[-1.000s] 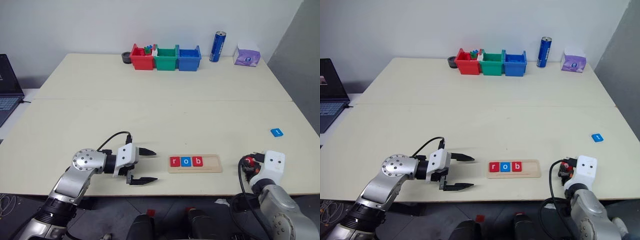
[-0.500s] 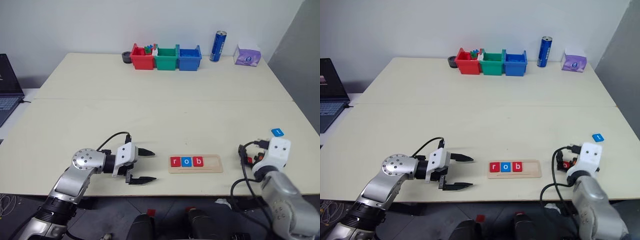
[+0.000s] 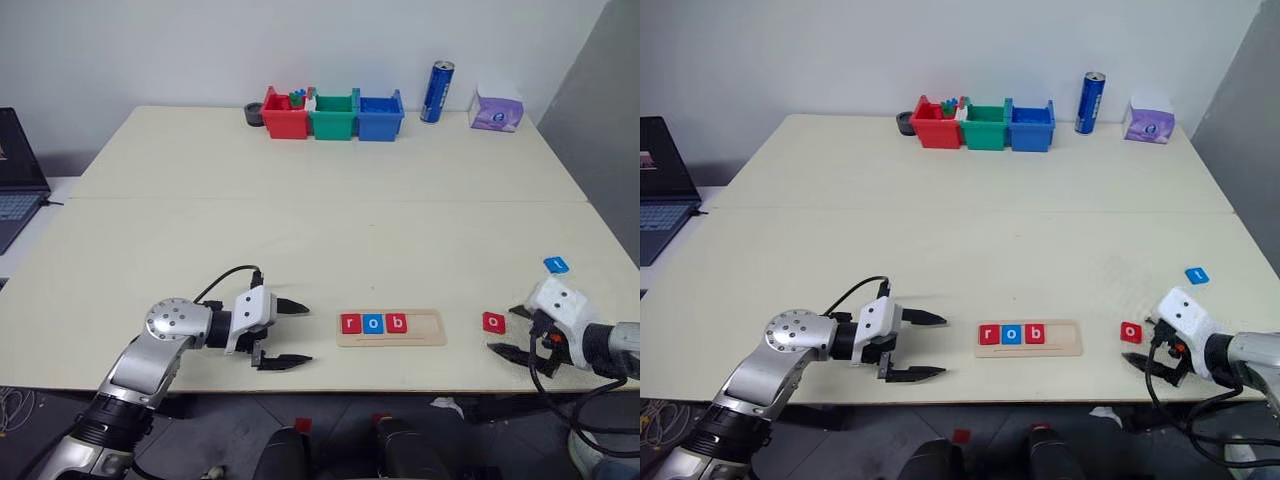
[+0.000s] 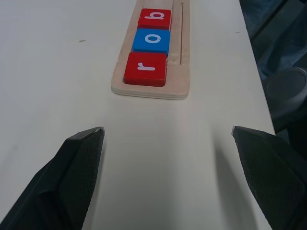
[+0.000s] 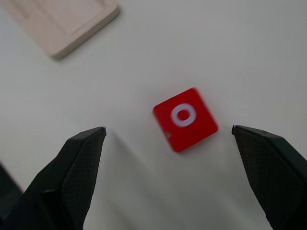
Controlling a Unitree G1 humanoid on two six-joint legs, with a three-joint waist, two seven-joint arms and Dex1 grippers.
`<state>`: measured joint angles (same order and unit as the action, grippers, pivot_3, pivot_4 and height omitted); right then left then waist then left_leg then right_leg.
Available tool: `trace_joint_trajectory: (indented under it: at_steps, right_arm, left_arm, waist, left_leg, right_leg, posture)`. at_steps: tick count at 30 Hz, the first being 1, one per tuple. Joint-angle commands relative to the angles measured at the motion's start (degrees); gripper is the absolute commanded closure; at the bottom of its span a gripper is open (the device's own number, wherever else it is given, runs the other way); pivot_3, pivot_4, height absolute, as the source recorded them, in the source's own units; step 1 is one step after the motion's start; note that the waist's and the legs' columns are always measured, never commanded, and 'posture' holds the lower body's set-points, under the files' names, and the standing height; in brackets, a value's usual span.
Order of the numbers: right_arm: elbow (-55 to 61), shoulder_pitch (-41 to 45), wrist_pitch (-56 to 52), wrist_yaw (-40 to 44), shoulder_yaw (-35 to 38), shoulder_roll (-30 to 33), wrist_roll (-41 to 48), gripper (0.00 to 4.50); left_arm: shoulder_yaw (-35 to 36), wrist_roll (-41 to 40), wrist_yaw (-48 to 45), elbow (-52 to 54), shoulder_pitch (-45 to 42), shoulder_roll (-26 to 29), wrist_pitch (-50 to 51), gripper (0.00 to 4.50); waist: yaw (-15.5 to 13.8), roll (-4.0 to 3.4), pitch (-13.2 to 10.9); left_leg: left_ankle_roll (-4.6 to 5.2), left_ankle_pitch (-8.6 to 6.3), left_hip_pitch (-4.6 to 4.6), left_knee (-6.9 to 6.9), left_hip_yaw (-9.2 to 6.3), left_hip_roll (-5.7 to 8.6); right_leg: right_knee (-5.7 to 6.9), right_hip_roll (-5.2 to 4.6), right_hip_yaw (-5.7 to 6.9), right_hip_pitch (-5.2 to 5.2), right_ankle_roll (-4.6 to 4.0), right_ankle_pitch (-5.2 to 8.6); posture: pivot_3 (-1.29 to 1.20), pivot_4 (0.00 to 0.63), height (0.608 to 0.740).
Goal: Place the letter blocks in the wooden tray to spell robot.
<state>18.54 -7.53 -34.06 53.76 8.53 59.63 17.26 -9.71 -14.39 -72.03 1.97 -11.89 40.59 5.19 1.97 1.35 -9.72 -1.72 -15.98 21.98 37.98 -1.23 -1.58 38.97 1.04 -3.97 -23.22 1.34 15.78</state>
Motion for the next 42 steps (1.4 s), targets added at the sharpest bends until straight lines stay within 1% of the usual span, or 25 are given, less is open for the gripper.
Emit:
trace_joint_trajectory:
  at_steps: [1, 8, 14, 15, 17, 24, 25, 27, 30, 34, 36, 39, 40, 41, 42]
  right_arm:
    - [-4.9, 4.4, 6.4, 3.5, -2.6, 1.4, -2.7, 0.03]
    - [-14.9, 13.6, 10.0, 9.1, -9.4, 1.1, -5.4, 0.03]
    - [-19.6, 17.2, 10.9, 12.9, -12.1, 1.5, -7.0, 0.03]
    - [-19.9, 17.5, 10.8, 13.4, -12.4, 1.6, -7.1, 0.39]
    - [-20.3, 17.9, 10.8, 14.1, -12.7, 1.7, -7.3, 0.89]
    - [-20.4, 18.7, 9.8, 15.0, -12.3, 1.2, -7.4, 3.35]
    - [-19.8, 18.9, 9.5, 15.0, -11.9, 1.1, -7.1, 3.64]
    - [-17.4, 18.8, 8.6, 15.0, -11.3, 1.2, -6.4, 4.38]
    - [-13.0, 18.8, 6.2, 14.4, -10.2, 0.9, -5.0, 4.45]
    - [-10.8, 18.7, 4.9, 12.8, -8.7, 0.1, -4.0, 4.45]
    - [-9.7, 18.2, 3.6, 11.4, -6.4, -1.0, -1.9, 4.45]
    - [-9.3, 16.9, 3.5, 9.3, -2.8, -1.8, -0.7, 3.86]
    - [-9.2, 15.8, 3.5, 8.7, -1.4, -1.6, -0.7, 3.59]
    - [-9.0, 14.5, 3.4, 8.4, -0.2, -1.3, -0.7, 3.16]
    - [-8.5, 12.6, 3.4, 8.3, 1.2, -0.8, -0.8, 2.86]
  left_arm:
    - [-0.3, 0.2, -0.2, 0.4, -0.5, -0.2, -1.4, 0.0]
    - [-0.2, 0.5, -0.2, 0.3, -0.4, -0.1, -1.9, 0.0]
    - [0.2, 0.4, 0.0, 1.5, 0.0, 0.3, -1.3, 0.0]
    - [0.3, 0.4, 0.1, 1.7, 0.1, 0.4, -1.2, 0.0]
    - [0.4, 0.3, 0.2, 2.0, 0.1, 0.5, -0.9, 0.0]
    - [0.3, 0.2, 0.7, 3.3, -0.1, 0.6, 0.3, 0.0]
    - [0.3, 0.2, 0.7, 3.4, -0.2, 0.6, 0.5, 0.0]
    - [0.3, 0.2, 0.7, 3.5, -0.4, 0.6, 0.9, 0.0]
    - [0.3, 0.2, 0.7, 3.6, -0.8, 0.7, 1.2, 0.0]
    - [0.2, 0.3, 0.7, 3.6, -1.0, 0.6, 1.4, 0.0]
    - [0.2, 0.4, 0.7, 3.4, -1.1, 0.5, 1.3, 0.0]
    - [0.1, 0.6, 0.7, 3.1, -1.0, 0.4, 1.0, 0.0]
    - [0.1, 0.6, 0.7, 3.1, -0.9, 0.3, 0.9, 0.0]
    - [0.1, 0.6, 0.8, 3.1, -0.9, 0.3, 0.9, 0.0]
    - [0.1, 0.6, 0.8, 3.0, -0.9, 0.3, 0.8, 0.0]
  waist:
    - [0.0, 0.02, 0.0]
    - [-0.1, 0.05, -0.1]
    - [-0.1, 0.07, -0.1]
    - [-0.2, 0.07, -0.1]
    - [-0.2, 0.07, -0.1]
    - [-0.2, 0.07, -0.1]
    - [-0.2, 0.07, -0.1]
    - [-0.2, 0.07, -0.1]
    - [-0.2, 0.05, -0.1]
    - [-0.2, 0.05, -0.1]
    - [-0.2, 0.05, -0.1]
    - [-0.2, 0.05, -0.1]
    - [-0.2, 0.05, -0.1]
    - [-0.2, 0.05, -0.1]
    - [-0.3, 0.05, -0.1]
  left_leg:
    - [0.0, 0.0, -0.01, 0.01, 0.01, 0.0]
    - [0.0, 0.0, 0.02, 0.04, -0.02, -0.03]
    - [0.0, 0.0, 0.01, 0.04, -0.02, -0.03]
    - [0.0, 0.0, 0.01, 0.04, -0.02, -0.03]
    - [0.0, 0.0, 0.0, 0.05, -0.04, -0.03]
    - [0.0, 0.0, 0.0, 0.06, -0.05, -0.03]
    - [0.0, 0.0, 0.0, 0.06, -0.06, -0.03]
    - [0.0, 0.0, 0.0, 0.07, -0.06, -0.03]
    - [0.0, 0.0, 0.0, 0.06, -0.09, -0.03]
    - [0.0, 0.0, 0.01, 0.06, -0.1, -0.03]
    - [0.0, 0.0, 0.01, 0.06, -0.1, -0.02]
    - [0.0, 0.0, 0.02, 0.06, -0.1, -0.02]
    - [0.0, 0.0, 0.02, 0.06, -0.09, -0.02]
    - [0.0, 0.0, 0.03, 0.06, -0.09, -0.02]
    - [0.0, 0.0, 0.03, 0.06, -0.09, -0.01]
  right_leg:
    - [0.0, 0.0, 0.0, 0.0, 0.0, 0.0]
    - [0.0, -0.02, 0.0, 0.0, 0.03, -0.03]
    - [0.01, -0.06, 0.0, 0.0, 0.01, -0.04]
    - [0.01, -0.06, 0.0, 0.01, 0.01, -0.05]
    - [0.01, -0.06, 0.0, 0.01, 0.01, -0.04]
    - [0.02, -0.07, 0.01, 0.02, -0.01, -0.05]
    - [0.02, -0.07, 0.01, 0.02, -0.02, -0.06]
    - [0.02, -0.07, 0.01, 0.02, -0.03, -0.07]
    - [0.03, -0.07, 0.01, 0.02, -0.04, -0.07]
    - [0.04, -0.07, 0.01, 0.01, -0.03, -0.07]
    - [0.03, -0.07, 0.01, 0.01, -0.03, -0.07]
    - [0.03, -0.07, 0.0, 0.01, -0.02, -0.07]
    - [0.03, -0.07, 0.01, 0.01, -0.03, -0.07]
    - [0.03, -0.08, 0.01, 0.01, -0.03, -0.07]
    - [0.03, -0.08, 0.01, 0.01, -0.03, -0.07]
  posture:
    - [0.0, 0.15, 0.74]
    - [0.0, 0.15, 0.74]
    - [0.0, 0.15, 0.74]
    - [0.0, 0.15, 0.74]
    - [0.0, 0.15, 0.74]
    - [0.0, 0.15, 0.74]
    - [0.0, 0.15, 0.74]
    - [0.0, 0.15, 0.74]
    - [0.0, 0.15, 0.74]
    - [0.0, 0.15, 0.74]
    - [0.0, 0.15, 0.74]
    - [0.0, 0.15, 0.74]
    - [0.0, 0.15, 0.74]
    - [0.0, 0.15, 0.74]
    - [0.0, 0.15, 0.74]
